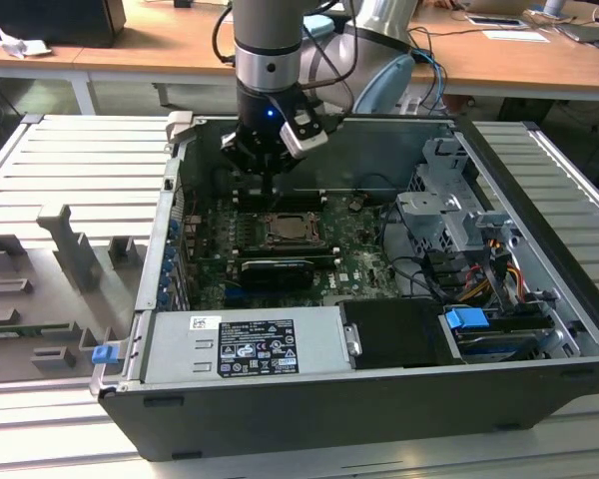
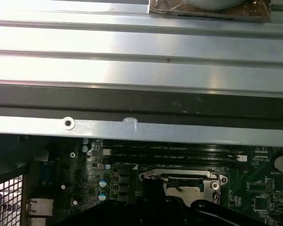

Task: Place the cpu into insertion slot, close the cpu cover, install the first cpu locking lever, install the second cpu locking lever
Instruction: 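Install the first cpu locking lever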

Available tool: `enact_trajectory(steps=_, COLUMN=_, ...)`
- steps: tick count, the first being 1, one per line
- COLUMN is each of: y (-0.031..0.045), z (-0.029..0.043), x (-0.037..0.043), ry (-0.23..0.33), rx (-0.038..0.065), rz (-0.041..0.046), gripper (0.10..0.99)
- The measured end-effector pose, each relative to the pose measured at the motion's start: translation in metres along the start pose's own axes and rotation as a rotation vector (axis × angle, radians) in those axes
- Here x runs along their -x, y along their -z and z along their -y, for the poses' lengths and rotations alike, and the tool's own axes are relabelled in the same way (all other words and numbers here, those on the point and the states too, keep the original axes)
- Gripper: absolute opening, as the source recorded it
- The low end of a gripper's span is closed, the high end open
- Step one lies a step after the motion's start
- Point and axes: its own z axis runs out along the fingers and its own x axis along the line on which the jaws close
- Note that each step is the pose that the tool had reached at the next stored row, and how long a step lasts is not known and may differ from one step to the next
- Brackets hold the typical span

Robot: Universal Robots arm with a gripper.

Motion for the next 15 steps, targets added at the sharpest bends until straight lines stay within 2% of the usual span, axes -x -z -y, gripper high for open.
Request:
enact_trajectory(steps=3, y=-0.0016, z=0.0001, x=0.0130, ry=0.000, rx=-0.001, rz=-0.0001, gripper=0.106)
enact_trajectory(steps=5, y=-0.0017, z=0.0002, x=0.0142, ry=0.001, rx=0.012, rz=0.0004, gripper=0.106)
enact_trajectory(steps=7, y=-0.0018, z=0.0001, x=0.0144, ry=0.001, rx=0.032, rz=0.0012, gripper=0.106)
enact_trajectory(steps=8, y=-0.0020, z=0.0001, x=0.0144, ry=0.001, rx=0.038, rz=0.0016, gripper=0.106)
enact_trajectory(steps=15, y=-0.0076, z=0.0005, x=0.0150, ry=0.036, rx=0.041, rz=0.0056, gripper=0.106)
